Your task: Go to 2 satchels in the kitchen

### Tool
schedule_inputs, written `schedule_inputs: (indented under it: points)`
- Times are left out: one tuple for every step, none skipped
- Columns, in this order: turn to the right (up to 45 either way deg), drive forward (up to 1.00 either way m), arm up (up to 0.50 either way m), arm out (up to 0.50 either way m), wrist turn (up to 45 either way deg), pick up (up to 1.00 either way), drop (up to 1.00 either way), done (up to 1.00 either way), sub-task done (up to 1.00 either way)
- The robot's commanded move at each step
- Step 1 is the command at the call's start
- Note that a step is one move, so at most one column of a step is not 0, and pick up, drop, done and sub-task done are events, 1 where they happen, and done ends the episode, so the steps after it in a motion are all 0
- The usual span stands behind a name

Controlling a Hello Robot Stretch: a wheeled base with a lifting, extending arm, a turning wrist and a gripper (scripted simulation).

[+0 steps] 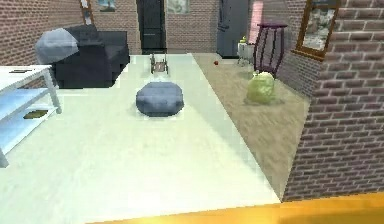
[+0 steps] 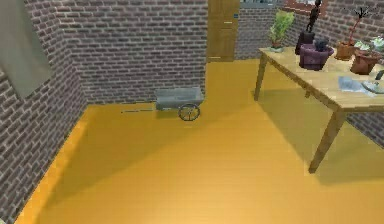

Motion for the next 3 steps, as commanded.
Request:
schedule_inputs:
  points:
    - [0.0, 1.0, 0.0, 0.0, 0.0, 0.0, 0.0, 0.0, 0.0]
    - [6.0, 0.0, 0.0, 0.0, 0.0, 0.0, 0.0, 0.0, 0.0]
    - [3.0, 0.0, 0.0, 0.0, 0.0, 0.0, 0.0, 0.0, 0.0]
